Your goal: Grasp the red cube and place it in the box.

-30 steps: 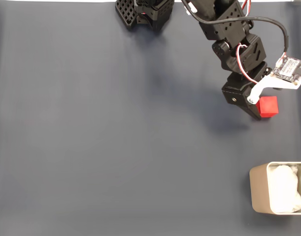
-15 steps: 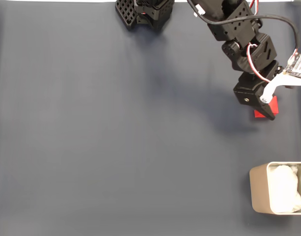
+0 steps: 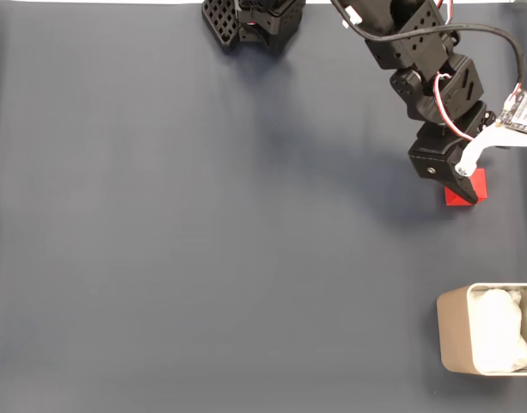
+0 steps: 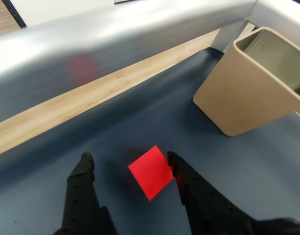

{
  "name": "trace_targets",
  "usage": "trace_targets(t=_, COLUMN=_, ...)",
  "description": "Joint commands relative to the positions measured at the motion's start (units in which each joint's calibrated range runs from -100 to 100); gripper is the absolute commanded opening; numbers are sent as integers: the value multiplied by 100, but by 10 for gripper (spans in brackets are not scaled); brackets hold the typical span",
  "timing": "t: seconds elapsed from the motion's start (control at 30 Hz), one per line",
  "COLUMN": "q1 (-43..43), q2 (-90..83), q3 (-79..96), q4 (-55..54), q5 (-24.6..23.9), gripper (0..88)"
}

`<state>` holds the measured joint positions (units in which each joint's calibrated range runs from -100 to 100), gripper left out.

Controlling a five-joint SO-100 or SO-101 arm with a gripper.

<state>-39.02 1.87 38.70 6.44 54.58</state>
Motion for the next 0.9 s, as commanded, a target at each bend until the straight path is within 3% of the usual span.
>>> trace_targets(t=0.0, q1=-33, q2=-100, q3=-19, q4=36, q5=59, gripper=351)
trace_targets(t=0.87, q1=-11, q2=-551, q3=263, q4=380, q5=54, gripper=344)
